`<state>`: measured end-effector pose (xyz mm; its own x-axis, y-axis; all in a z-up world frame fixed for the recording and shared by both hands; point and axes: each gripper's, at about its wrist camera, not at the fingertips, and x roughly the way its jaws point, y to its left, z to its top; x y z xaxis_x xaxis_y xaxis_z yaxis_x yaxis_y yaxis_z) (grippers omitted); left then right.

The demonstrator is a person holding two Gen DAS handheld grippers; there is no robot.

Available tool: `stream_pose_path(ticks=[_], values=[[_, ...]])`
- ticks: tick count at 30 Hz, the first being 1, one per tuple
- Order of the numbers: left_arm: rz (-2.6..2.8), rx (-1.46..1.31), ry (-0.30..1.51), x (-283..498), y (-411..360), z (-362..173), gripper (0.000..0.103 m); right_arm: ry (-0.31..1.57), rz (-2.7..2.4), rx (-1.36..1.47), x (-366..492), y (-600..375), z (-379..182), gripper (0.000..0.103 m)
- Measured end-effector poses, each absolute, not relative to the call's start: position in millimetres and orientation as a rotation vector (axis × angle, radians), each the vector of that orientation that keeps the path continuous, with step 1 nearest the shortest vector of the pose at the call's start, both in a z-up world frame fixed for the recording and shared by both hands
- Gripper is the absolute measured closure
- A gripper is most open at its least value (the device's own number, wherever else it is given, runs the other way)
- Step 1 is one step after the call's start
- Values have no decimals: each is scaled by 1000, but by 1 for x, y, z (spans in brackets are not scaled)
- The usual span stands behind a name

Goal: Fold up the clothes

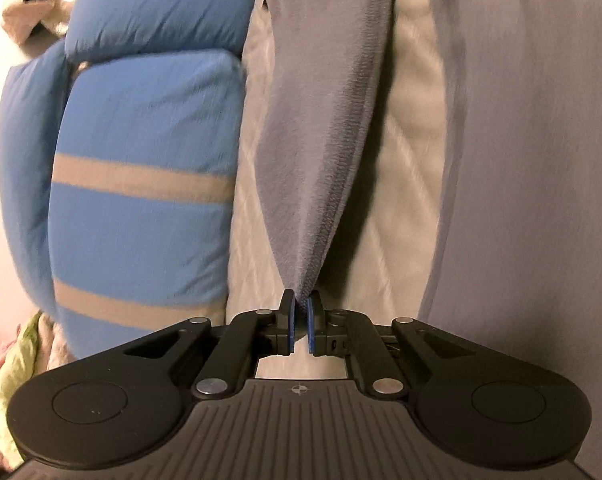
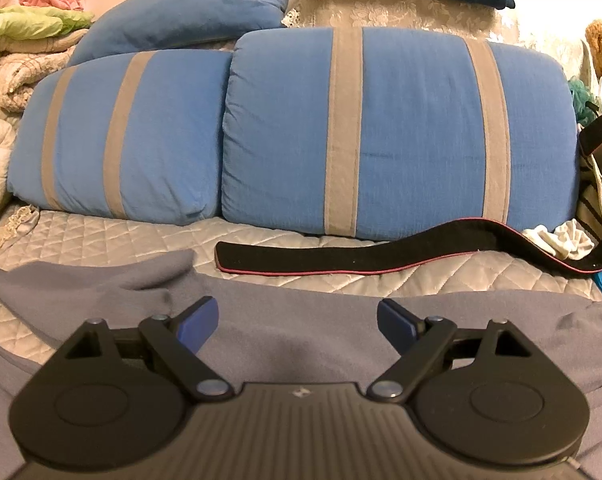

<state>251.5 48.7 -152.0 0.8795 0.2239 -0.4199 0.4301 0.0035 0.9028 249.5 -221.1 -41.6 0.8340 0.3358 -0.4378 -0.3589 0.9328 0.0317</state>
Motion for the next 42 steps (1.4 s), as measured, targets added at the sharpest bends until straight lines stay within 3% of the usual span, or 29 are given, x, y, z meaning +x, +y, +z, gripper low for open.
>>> stream_pose_path(ticks=[16, 19, 20, 23, 27, 31, 39, 40, 41, 42], values=[[-101, 1539, 710, 248, 105, -151, 95, 453, 370, -86, 248, -216, -44, 9], [-163, 1355, 759, 250, 111, -130, 89, 449, 371, -92, 246, -215, -44, 9], [-185, 1262, 783, 253, 116, -118, 77, 448, 371, -93, 246, -215, -44, 9], [-225, 907, 783, 268, 141, -72, 53, 446, 371, -95, 247, -214, -44, 9], [-205, 438, 772, 308, 187, -35, 52, 445, 372, -102, 247, -213, -44, 8], [-127, 210, 802, 342, 222, -40, 53, 448, 371, -113, 248, -213, -46, 8], [-169, 30, 920, 378, 238, -79, 55, 461, 368, -130, 249, -209, -50, 7], [-180, 5, 924, 379, 239, -83, 62, 463, 367, -132, 249, -209, -51, 7], [-191, -18, 926, 379, 240, -87, 86, 463, 366, -134, 249, -209, -51, 7], [-199, -45, 930, 379, 241, -88, 100, 463, 366, -137, 249, -208, -51, 7]])
